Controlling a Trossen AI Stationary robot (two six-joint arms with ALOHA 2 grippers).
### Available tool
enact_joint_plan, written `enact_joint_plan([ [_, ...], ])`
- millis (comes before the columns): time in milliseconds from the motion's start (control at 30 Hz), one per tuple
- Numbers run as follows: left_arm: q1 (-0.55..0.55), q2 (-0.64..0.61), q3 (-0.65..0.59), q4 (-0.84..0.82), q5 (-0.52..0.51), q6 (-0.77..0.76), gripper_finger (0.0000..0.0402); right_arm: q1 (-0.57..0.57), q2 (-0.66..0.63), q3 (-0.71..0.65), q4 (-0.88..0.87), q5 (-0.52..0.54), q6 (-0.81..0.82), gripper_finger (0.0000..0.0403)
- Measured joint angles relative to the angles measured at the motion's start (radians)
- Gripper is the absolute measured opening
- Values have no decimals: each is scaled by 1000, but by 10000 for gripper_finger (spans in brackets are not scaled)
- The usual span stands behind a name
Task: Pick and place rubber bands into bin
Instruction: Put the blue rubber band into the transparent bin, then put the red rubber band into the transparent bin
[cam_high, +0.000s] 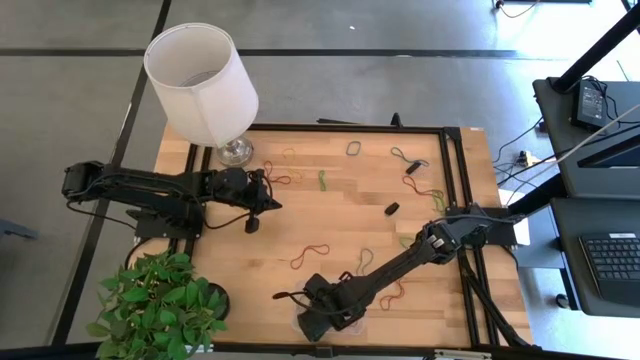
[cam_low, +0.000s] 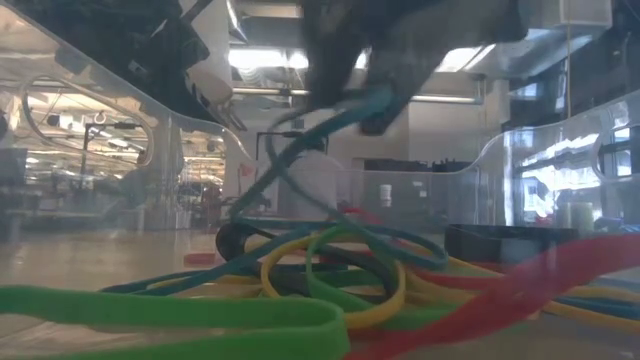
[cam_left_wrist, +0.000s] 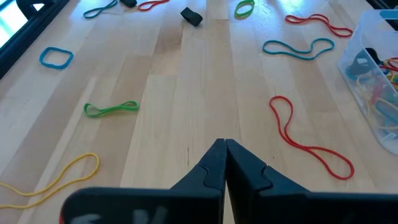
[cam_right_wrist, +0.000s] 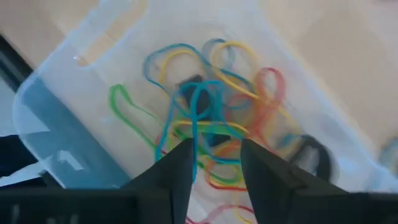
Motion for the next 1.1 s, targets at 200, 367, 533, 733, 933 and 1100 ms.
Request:
enact_joint_plan([
  [200,0,0,0,0,0,-29,6,1,-20,-1,-43,-2,-6,148],
  [367,0,0,0,0,0,-50,2,1,-27,2,-126,-6,-29,148],
  [533,0,0,0,1,-3,-52,5,0,-27,0,-47,-28,-172,132],
  [733,0,0,0,2,-2,-75,6,-4,-30,-3,-123,-7,-80,95],
  [933,0,0,0,3,5,-87,5,2,-34,-1,-74,-6,-53,46],
  [1100,-11,0,0,2,33,-67,2,30,-40,4,115,109,-54,10],
])
